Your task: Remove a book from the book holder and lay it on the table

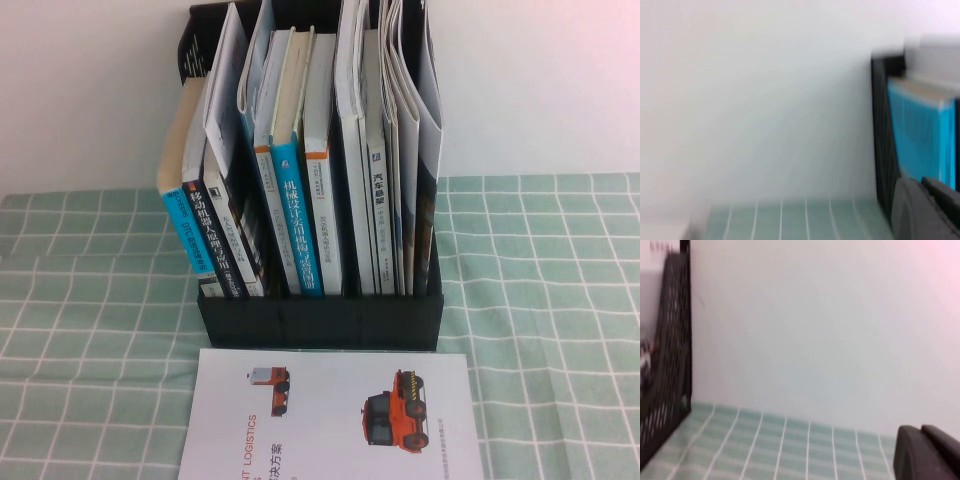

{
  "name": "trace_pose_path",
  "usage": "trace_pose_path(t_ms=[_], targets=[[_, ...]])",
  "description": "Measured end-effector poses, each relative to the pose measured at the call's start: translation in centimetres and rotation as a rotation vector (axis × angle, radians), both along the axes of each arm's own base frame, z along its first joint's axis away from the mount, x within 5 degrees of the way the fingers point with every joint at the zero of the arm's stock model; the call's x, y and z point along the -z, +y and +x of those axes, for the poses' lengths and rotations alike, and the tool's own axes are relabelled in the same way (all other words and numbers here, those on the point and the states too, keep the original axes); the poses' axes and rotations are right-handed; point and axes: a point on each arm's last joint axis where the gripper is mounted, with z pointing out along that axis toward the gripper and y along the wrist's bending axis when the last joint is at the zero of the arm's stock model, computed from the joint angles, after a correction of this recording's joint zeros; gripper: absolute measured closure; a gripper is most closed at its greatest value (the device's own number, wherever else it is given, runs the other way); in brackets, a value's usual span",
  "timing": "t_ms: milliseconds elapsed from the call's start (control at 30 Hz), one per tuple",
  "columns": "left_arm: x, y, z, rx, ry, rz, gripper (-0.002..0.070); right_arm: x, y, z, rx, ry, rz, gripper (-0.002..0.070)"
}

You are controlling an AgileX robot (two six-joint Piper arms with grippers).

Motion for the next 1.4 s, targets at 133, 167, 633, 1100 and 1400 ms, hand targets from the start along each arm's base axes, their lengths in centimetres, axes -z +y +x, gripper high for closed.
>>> trace_pose_path(t_ms=[133,167,633,1100,1400], targets=[[-1.6,0.0,-0.3,0.007,-0.181,-0.019,0.0678,-1.7,0.2,-0.2,-0.022,-0.185,-0.008,0.0674],[-2.0,0.0,-0.4,0.008,-0.219,-0.022,0.0678,-2.0,0.3,-0.3,-0.027,-0.225,-0.01,0.0674],[-3.3,0.0,-1.0,0.023,-0.378,-0.059,0.0678,-3.6,0.5,-0.9,-0.05,-0.407,-0.03,0.0674],[-10.8,0.3,-2.9,0.004,0.061,-0.147,0.0678,-10.8,-0.4,-4.0,0.046,-0.093,-0.01,0.0675],[-8.8,-0.9,1.5,0.063,0.382,-0.356,0.0678,-10.0,0.5,-3.7,-0.055,0.444,0.009,0.0675]])
